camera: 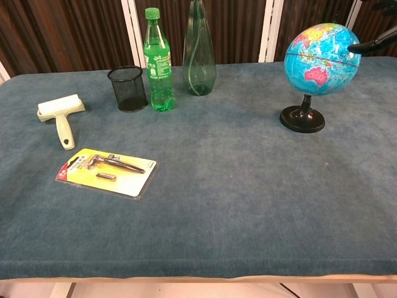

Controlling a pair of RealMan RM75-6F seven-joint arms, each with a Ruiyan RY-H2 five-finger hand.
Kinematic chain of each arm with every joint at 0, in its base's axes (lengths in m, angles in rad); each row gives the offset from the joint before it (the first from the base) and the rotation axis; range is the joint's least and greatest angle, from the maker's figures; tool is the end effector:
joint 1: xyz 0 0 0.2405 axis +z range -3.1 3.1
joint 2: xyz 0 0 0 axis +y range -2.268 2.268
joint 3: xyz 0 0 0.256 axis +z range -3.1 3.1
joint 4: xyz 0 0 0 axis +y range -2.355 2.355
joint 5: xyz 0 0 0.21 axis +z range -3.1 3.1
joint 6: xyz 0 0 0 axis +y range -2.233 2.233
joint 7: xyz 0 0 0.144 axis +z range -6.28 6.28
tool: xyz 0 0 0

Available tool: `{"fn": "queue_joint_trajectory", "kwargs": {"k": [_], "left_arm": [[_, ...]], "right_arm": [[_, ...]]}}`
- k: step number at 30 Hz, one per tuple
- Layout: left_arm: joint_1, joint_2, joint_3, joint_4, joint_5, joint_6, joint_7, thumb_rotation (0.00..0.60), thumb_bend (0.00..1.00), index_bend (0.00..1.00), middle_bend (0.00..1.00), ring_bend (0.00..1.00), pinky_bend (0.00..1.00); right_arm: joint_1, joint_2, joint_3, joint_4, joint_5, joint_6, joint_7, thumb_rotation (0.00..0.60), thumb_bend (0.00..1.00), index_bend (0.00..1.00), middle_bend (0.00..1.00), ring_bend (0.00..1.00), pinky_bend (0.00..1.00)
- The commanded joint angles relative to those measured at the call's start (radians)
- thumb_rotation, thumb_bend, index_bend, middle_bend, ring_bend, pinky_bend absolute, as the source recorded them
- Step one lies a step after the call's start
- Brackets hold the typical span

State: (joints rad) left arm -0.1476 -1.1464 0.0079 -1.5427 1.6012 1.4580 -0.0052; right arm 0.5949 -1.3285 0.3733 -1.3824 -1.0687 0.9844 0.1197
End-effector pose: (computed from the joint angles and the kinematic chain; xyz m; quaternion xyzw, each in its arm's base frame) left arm -0.3044 0.1880 0.1395 -0.6575 -0.3584 -0.3857 0.5389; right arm -0.2273 -0.3925 0.1183 0.5384 -0.4826 0.4828 0.4941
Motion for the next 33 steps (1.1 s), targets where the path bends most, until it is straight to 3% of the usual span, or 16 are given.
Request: {"fn": "queue_joint_trajectory", "kwargs": {"k": [1,16,33], "left_arm": [[-0.001,0.000,0.000,-0.001,-0.002,-0.002,0.001,0.600,0.36,0.00,0.00,0.00,0.04],[-0.004,0.001,0.001,-0.007,-0.011,-0.014,0.010,0.600,0.36,0.00,0.00,0.00,0.04],[-0.015,-0.004,-0.015,0.000,-0.068,-0.056,0.026,0.600,0.36,0.00,0.00,0.00,0.04]], "right_arm": [[0.005,-0.006,-0.001,0.011,0.009,-0.003,-0.007,0.600,0.18,0.00,0.00,0.00,0.00],[0.024,-0.024,-0.004,0.104,0.055,-0.038,-0.010,0.600,0.18,0.00,0.00,0.00,0.00],[0.116,-0.120,0.012,0.383,0.111,-0.172,-0.003,0.600,0.18,0.00,0.00,0.00,0.00]]}}
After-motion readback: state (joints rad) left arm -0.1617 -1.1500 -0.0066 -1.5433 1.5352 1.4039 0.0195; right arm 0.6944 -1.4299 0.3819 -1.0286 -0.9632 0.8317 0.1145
